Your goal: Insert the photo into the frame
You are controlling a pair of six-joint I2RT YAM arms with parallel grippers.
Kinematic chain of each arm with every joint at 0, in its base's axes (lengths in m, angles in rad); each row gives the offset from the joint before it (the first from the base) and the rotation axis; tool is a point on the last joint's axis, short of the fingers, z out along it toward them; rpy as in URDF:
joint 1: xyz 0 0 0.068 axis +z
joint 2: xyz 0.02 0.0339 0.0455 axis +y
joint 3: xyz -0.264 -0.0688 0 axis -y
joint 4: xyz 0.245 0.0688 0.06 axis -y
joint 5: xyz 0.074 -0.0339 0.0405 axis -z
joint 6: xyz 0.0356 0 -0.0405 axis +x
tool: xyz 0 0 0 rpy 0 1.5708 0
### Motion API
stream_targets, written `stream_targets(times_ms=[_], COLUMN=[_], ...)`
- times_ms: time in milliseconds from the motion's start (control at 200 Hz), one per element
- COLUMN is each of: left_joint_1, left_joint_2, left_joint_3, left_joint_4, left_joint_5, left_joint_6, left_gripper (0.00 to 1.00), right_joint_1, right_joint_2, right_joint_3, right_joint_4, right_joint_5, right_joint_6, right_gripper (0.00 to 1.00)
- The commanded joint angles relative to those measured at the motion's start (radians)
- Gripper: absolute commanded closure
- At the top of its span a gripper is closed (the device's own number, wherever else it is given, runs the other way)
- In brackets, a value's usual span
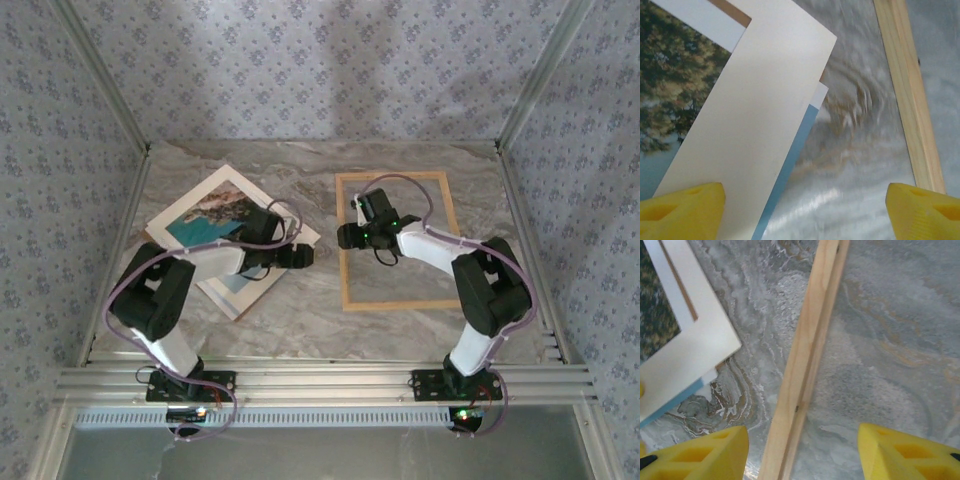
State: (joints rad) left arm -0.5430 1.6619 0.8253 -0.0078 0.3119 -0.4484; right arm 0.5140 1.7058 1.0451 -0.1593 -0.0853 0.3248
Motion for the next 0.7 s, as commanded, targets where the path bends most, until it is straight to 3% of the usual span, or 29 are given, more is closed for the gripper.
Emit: stream_targets(times_ms=[0,195,360,435,565,695], left_joint_1=[-0.009,0.039,0.221,0.290,0.348,0.398], left_joint_2=[-0.094,-0.245,-0.311,-0.302,-0.289,-0.308], left_joint_3=[-0.063,-0.084,-0.125,-0.126,-0.113,-0.119], left_joint_4=[-0.100,-0.154,-0.085,-0.064,-0.074,-0.140], left_joint_5=[0.098,0.093,-0.078,-0.100,-0.154,-0.282], left_joint_6=[0.037,0.059,-0.107,-0.143,-0.149,-0.140], left_gripper=[0.19,0.22,0.18,0.16,0.15,0.12], right_joint_1=[-0.009,0.041,0.113,0.132,0.151,0.154], right_joint_2=[-0.027,0.039,0.149,0.204,0.297,0.369], right_joint_3=[0.001,0.070,0.219,0.291,0.403,0.483], right_joint_4=[0.017,0.051,-0.005,-0.058,-0.144,-0.210], right_joint_5=[0.011,-0.070,-0.091,-0.073,-0.040,-0.025], right_joint_6=[0.000,-0.012,-0.021,-0.017,-0.013,-0.008], right_gripper=[0.39,0.39,0.39,0.39,0.38,0.37])
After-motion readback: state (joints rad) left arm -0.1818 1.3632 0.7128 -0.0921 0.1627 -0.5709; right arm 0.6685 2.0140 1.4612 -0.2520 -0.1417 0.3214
